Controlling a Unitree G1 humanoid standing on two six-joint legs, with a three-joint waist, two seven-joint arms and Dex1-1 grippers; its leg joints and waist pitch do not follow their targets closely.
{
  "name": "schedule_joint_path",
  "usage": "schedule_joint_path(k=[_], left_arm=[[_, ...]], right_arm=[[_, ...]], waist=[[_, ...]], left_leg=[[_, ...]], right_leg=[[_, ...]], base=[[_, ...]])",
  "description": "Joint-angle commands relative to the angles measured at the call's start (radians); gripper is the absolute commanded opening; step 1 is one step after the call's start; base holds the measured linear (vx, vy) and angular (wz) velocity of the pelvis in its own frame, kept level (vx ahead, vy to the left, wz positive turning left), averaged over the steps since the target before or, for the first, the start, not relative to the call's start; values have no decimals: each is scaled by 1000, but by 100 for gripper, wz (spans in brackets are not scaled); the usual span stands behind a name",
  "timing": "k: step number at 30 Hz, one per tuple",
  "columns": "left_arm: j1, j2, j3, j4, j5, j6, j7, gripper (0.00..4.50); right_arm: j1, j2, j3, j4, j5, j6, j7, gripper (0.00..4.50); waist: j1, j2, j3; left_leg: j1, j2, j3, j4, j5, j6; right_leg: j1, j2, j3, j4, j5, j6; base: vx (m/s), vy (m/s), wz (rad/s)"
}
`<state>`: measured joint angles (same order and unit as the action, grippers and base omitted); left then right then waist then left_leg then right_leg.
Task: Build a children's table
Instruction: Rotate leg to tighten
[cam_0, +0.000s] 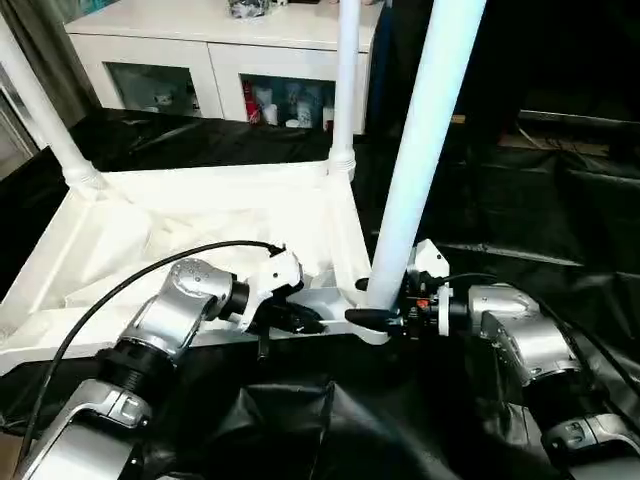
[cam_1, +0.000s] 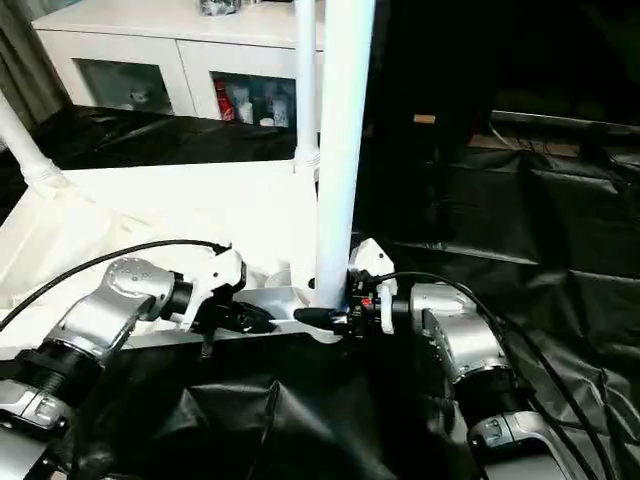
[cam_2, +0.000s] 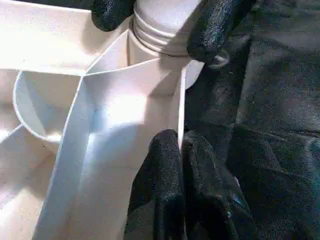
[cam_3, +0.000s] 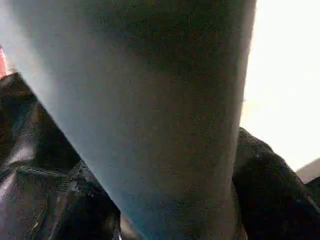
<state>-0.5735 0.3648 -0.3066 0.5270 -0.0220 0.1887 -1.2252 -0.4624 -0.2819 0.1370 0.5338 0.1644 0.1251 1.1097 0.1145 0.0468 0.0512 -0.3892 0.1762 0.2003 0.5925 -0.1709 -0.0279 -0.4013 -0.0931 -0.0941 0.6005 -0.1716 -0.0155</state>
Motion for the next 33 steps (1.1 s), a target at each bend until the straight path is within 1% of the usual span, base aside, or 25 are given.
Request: schedule_joint_path(k=[1,2,3,4,5,6,7,9,11,14,15,16,17,18,19,20,22,24,25,26,27,28,30,32,33], left_arm=[[-45,-44,51,27,13,9,161,0],[-45,-44,51,27,13,9,161,0],[-84,-97,74,85,30,23,289,0],[-89,-102,76,91,32,24,302,0],[-113,-136,91,129,36,23,376,0],[-128,-159,101,155,38,21,424,0],[-145,-187,110,179,36,23,469,0],[-160,-215,115,201,32,27,503,0],[-172,-237,114,214,31,30,521,0],[-181,-255,110,224,33,24,530,0],[-180,-260,90,214,34,4,467,0],[-178,-258,84,214,33,-9,436,0],[-166,-244,73,200,27,-16,381,0],[-164,-240,70,199,26,-19,368,0],[-161,-236,67,197,24,-23,350,0],[-134,-205,47,166,13,-28,259,0],[-130,-199,44,160,12,-29,244,0],[-113,-178,32,139,9,-36,199,0],[-105,-164,27,127,7,-33,175,0],[-77,-117,11,88,2,-26,106,0],[-63,-89,4,68,1,-23,72,0],[-51,-62,0,51,2,-22,38,0],[-48,-56,-2,47,2,-22,30,0],[-30,-19,-3,15,-3,-19,-26,0],[-12,18,-8,-15,-10,-19,-80,0]], right_arm=[[11,66,17,36,-47,-13,-151,263],[11,66,17,36,-47,-13,-151,263],[-1,137,-29,101,-61,-10,-353,263],[-2,145,-33,106,-61,-9,-370,263],[-12,185,-53,133,-66,-6,-468,263],[-18,212,-65,150,-69,-4,-529,263],[-29,243,-68,161,-72,0,-577,263],[-42,275,-66,169,-78,2,-620,263],[-53,302,-63,174,-81,8,-647,262],[-62,326,-56,174,-85,6,-655,262],[-64,331,-41,156,-79,-23,-596,318],[-64,329,-43,150,-69,-30,-574,332],[-60,310,-40,132,-57,-26,-531,332],[-59,306,-39,128,-55,-24,-522,338],[-58,300,-38,123,-51,-21,-511,352],[-50,257,-23,95,-47,-16,-446,352],[-47,245,-18,86,-44,-13,-426,379],[-36,214,-4,60,-35,-6,-369,383],[-30,193,3,44,-28,2,-329,383],[-10,120,28,-5,-12,16,-204,383],[-3,79,38,-24,-5,15,-138,383],[0,44,40,-37,1,25,-72,383],[0,37,39,-39,2,28,-58,383],[-5,1,41,-49,10,37,16,383],[-15,-33,43,-52,14,37,77,383]], waist=[[-6,-12,-65],[-5,-13,-66],[-6,-16,-63],[-13,-8,-57],[-16,-10,-59],[-18,-10,-61],[-20,0,-60],[-25,-6,-61],[-25,-6,-61],[-26,-4,-63],[-26,1,-63],[-27,-2,-63],[-27,5,-64],[-28,1,-66],[-29,1,-67],[-28,0,-68],[-25,1,-70],[-27,-2,-74],[-27,1,-76],[-25,-3,-76],[-16,-12,-79],[-15,-6,-77],[-14,-6,-76],[-10,-5,-73],[-6,-3,-71]], left_leg=[[25,62,-34,-75,-265,15],[27,62,-35,-75,-269,9],[31,61,-35,-75,-291,3],[36,61,-35,-79,-319,-16],[38,59,-42,-81,-348,-32],[38,60,-44,-82,-353,-37],[40,60,-43,-82,-360,-38],[40,57,-42,-83,-372,-35],[35,57,-41,-84,-367,-21],[36,56,-40,-84,-357,-16],[37,57,-39,-82,-355,-15],[33,57,-39,-83,-350,-10],[33,58,-39,-83,-343,-6],[31,57,-39,-82,-338,-2],[24,58,-40,-83,-318,7],[27,59,-38,-82,-299,14],[24,59,-36,-78,-282,26],[16,59,-35,-73,-221,51],[19,60,-33,-70,-199,61],[19,61,-33,-70,-193,66],[17,63,-31,-65,-169,82],[15,63,-29,-62,-162,100],[17,64,-28,-63,-165,107],[21,67,-29,-65,-194,91],[23,69,-30,-68,-216,74]], right_leg=[[41,-79,55,-78,-319,-201],[41,-81,55,-80,-340,-192],[40,-82,55,-88,-387,-177],[29,-80,56,-94,-430,-170],[36,-82,52,-96,-470,-152],[35,-84,52,-99,-473,-144],[32,-82,53,-100,-466,-143],[32,-79,53,-102,-442,-143],[35,-81,54,-102,-425,-143],[34,-80,55,-101,-401,-148],[34,-80,56,-100,-387,-152],[38,-79,56,-98,-374,-155],[38,-80,56,-96,-362,-158],[40,-78,55,-95,-351,-160],[46,-77,56,-89,-316,-166],[44,-77,56,-88,-288,-175],[50,-76,55,-82,-259,-183],[56,-75,53,-69,-178,-207],[51,-75,54,-66,-145,-221],[54,-74,52,-65,-137,-227],[59,-75,51,-56,-109,-233],[55,-73,51,-54,-91,-239],[51,-73,51,-57,-109,-243],[50,-75,52,-63,-165,-242],[47,-75,52,-66,-203,-234]], base=[[0,0,0],[0,0,0],[0,0,0],[0,0,0],[0,0,0],[0,0,0],[0,0,0],[0,0,0],[0,0,0],[0,0,0],[0,0,0],[0,0,0],[0,0,0],[0,0,0],[0,0,0],[0,0,0],[0,0,0],[30,-3,-2],[0,0,0],[0,0,0],[0,0,0],[0,0,0],[0,0,0],[0,0,0],[0,0,0]])
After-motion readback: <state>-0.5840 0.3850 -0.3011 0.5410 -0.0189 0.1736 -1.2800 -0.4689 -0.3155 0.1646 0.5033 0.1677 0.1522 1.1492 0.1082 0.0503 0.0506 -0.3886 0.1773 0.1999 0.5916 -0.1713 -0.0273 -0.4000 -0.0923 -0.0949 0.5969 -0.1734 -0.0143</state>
